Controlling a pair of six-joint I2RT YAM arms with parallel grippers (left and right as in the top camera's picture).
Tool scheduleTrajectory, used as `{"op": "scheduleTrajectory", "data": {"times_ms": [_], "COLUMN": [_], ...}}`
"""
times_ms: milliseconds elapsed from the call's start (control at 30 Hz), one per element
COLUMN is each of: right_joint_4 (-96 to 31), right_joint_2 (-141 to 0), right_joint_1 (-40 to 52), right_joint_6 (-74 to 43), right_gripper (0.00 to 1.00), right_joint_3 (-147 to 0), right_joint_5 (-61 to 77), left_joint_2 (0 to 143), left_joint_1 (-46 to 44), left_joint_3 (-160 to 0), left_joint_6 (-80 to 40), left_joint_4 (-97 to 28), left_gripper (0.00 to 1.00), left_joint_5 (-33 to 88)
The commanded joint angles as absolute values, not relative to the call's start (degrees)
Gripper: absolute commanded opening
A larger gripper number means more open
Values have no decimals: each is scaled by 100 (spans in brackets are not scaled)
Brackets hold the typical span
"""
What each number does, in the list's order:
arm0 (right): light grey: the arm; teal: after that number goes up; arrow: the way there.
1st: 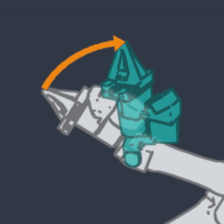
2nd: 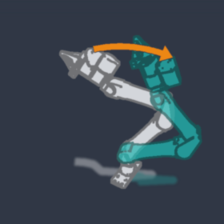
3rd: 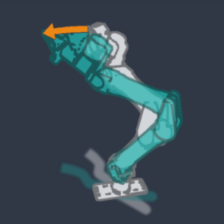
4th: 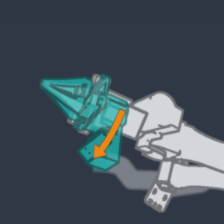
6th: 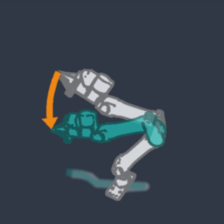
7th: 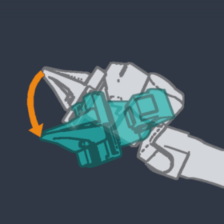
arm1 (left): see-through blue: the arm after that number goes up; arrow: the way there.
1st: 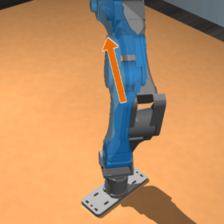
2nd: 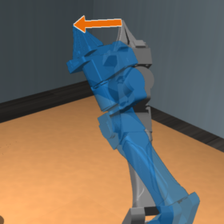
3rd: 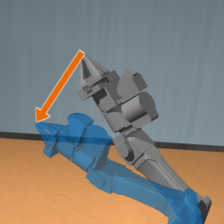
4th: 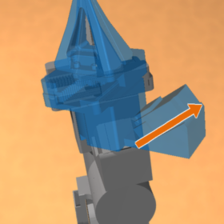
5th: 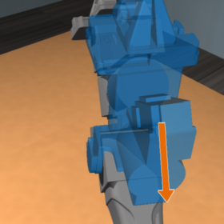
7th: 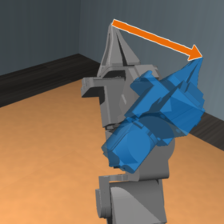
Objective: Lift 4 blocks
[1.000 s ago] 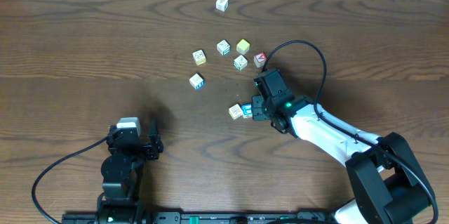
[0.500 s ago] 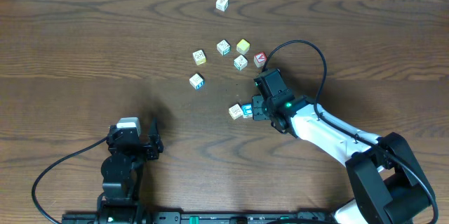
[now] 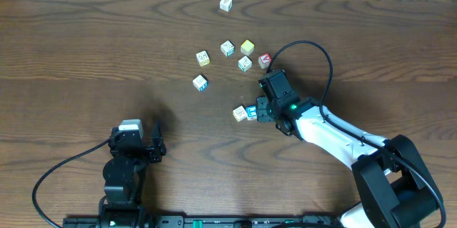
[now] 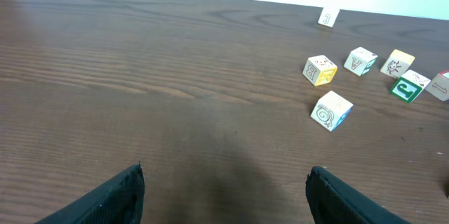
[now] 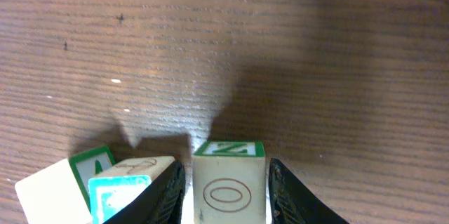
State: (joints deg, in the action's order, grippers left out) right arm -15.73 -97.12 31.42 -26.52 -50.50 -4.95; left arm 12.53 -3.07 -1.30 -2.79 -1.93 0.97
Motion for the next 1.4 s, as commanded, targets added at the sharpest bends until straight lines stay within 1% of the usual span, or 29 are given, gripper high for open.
{"op": "scheduleTrajectory", "data": {"times_ms": [0, 167, 267, 333, 433, 500, 700, 833, 933, 1000, 1100, 1200, 1367], "right_joint_4": [-1470, -1286, -1044, -779, -231, 27, 375, 362, 255, -1, -513, -1002, -1601], "right_joint_2": [-9815, -9815, -9815, -9815, -9815, -9815, -9815, -9815, -9815, -9813, -9813, -9813, -9813], "right_joint_1": [3199, 3197, 3197, 3192, 3183, 3181, 3181, 3133, 2958, 2805, 2613, 2497, 2408], "right_joint_6": [-2609, -2604, -2366, -2117, -1669, -1559, -1559, -1555, -1555, -1549, -1286, -1002, -698], "right_gripper": [36, 38, 40, 41, 47, 49, 54, 55, 55, 54, 53, 54, 55], "right_joint_3": [-5013, -5013, -5013, -5013, -5013, -5015, -5017, -5035, -5175, -5400, -5874, -6370, -7004], "right_joint_5": [-596, -751, -921, -996, -1111, -1111, -530, -622, -615, -615, -613, -615, -620], "left_joint_2": [1262, 1262, 1262, 1262, 1262, 1262, 1262, 1262, 1262, 1267, 1409, 1865, 3267], "left_joint_1": [-320, -320, -320, -320, -320, -320, -320, -320, -320, -320, -320, -320, -320], "left_joint_3": [-23, -23, -23, -23, -23, -23, -23, -23, -51, -145, -311, -475, -1085], "left_joint_6": [-224, -224, -224, -224, -224, -224, -224, -224, -224, -222, -89, -95, -93], "left_joint_4": [-388, -388, -388, -388, -388, -388, -388, -320, -14, 340, 484, 617, 1490], "left_gripper": [75, 75, 74, 74, 75, 75, 74, 75, 74, 74, 74, 74, 75], "left_joint_5": [25, 25, 25, 25, 25, 25, 25, 43, 73, 89, 86, 99, 49]}}
